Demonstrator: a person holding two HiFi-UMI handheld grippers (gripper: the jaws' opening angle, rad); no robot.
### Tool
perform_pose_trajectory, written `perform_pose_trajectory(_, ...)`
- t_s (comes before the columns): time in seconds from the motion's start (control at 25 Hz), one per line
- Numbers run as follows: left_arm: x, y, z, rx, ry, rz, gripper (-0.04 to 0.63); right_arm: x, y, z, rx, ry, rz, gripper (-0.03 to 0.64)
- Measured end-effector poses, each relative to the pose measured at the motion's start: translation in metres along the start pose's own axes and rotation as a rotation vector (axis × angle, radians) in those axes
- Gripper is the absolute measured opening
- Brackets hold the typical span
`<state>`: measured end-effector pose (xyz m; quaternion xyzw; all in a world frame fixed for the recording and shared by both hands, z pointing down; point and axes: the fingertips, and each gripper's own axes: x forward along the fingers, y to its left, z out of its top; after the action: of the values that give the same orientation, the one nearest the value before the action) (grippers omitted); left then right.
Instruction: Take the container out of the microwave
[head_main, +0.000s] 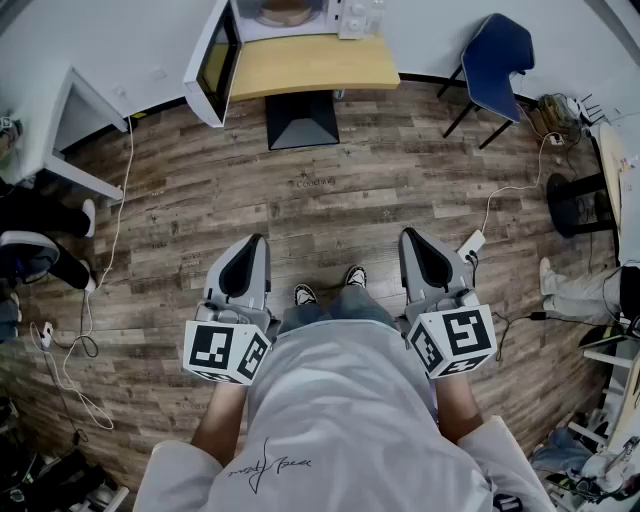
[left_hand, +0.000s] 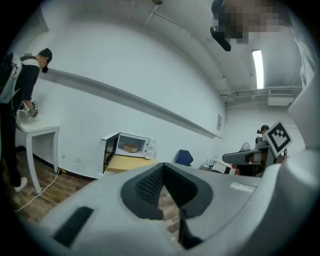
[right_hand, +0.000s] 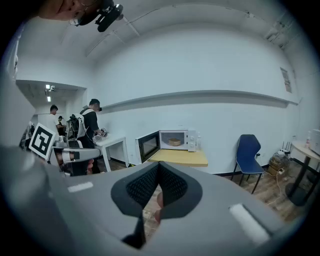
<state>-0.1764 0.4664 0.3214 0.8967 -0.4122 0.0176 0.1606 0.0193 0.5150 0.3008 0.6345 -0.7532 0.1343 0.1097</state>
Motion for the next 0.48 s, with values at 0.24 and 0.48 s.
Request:
perform_pose_trajectory(0.24,0.002,0.004,0.001,0.015,0.019,0.02,-0.008,0.001,-0.003,0.007,0.06,-0.032,0.029,0.011)
perform_pose_trajectory(0.48,0.008,0.015,-0.005,-0.009,0.088,0.072,0.0,0.005,-0.003,0.011,0.135,-0.035,0.124,0.012)
